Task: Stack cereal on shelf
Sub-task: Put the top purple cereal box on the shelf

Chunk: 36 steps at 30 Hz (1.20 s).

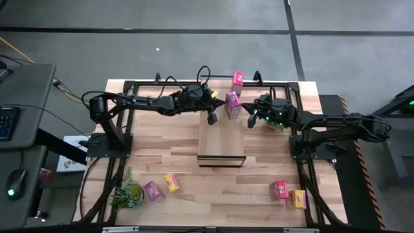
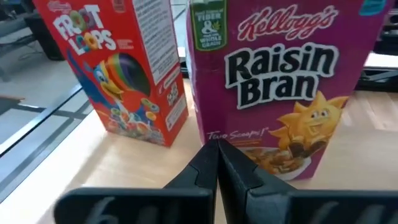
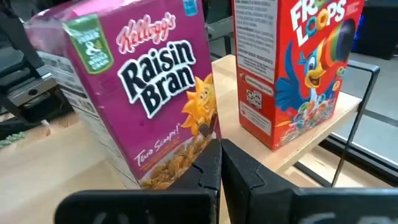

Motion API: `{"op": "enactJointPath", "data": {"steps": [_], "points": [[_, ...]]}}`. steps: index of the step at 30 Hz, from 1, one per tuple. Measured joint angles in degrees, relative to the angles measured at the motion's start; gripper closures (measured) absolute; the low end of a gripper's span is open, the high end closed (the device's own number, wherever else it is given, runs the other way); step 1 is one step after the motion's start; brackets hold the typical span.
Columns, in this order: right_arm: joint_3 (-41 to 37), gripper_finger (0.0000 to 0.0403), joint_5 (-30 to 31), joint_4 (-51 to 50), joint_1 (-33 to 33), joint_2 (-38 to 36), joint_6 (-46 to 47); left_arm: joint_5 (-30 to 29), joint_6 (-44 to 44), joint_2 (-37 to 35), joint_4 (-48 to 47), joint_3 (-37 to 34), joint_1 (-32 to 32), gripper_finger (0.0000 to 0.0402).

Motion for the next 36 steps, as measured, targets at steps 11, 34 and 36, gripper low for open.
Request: {"op": "enactJointPath", "data": {"steps": [11,34,36], "points": [[0.12,0.0403,-1.44,0.28,0.26,0.03,1.77,2.36,1.21,0.72,3.17,0.00,0.11,0.0401],[1.85,0.0403,-5.03,-1.71,3.20,-0.06,4.19,7.76,2.99,0.72,4.16,0.00,3.12,0.0401],[1.85,0.0403,-5.26,-1.70,3.65,-0.06,4.17,8.87,2.99,0.84,4.29,0.00,3.39,0.0401]]}}
